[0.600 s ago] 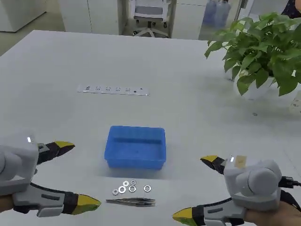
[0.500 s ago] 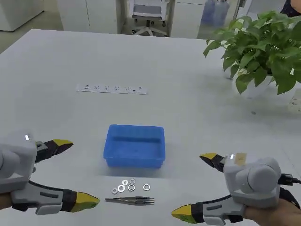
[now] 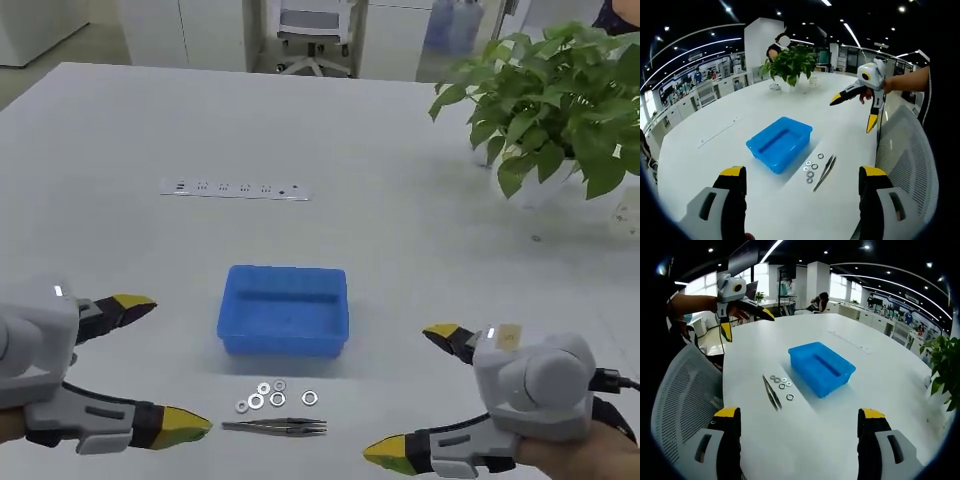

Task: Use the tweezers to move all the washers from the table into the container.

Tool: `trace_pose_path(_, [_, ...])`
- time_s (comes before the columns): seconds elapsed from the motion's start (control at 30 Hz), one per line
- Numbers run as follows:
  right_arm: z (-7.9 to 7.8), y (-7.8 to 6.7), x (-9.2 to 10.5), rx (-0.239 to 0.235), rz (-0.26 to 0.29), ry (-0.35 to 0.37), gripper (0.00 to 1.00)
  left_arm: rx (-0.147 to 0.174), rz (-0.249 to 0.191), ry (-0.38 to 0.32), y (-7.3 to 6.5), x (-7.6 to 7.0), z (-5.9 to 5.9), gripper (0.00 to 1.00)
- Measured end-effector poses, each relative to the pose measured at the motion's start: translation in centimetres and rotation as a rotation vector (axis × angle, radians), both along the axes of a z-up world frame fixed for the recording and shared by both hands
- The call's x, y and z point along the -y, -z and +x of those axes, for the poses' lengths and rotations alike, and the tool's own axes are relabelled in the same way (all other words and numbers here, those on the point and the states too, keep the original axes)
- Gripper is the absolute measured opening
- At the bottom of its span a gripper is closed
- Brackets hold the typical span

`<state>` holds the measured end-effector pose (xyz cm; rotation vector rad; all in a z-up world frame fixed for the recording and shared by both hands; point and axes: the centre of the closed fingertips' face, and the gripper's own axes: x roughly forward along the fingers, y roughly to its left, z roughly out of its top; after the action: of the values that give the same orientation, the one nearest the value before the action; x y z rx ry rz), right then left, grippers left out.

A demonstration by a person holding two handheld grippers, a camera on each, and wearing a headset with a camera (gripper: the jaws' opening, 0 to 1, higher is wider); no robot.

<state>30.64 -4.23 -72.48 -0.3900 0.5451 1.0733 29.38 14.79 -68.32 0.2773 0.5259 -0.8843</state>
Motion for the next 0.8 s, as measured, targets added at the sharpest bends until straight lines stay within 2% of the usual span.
trace_pose_path(0.8, [-0.04,0.0,0.04,0.001,-0.003,-0.003,0.98,0.0,0.011,0.022,0.02,0.23,-0.07,0.99])
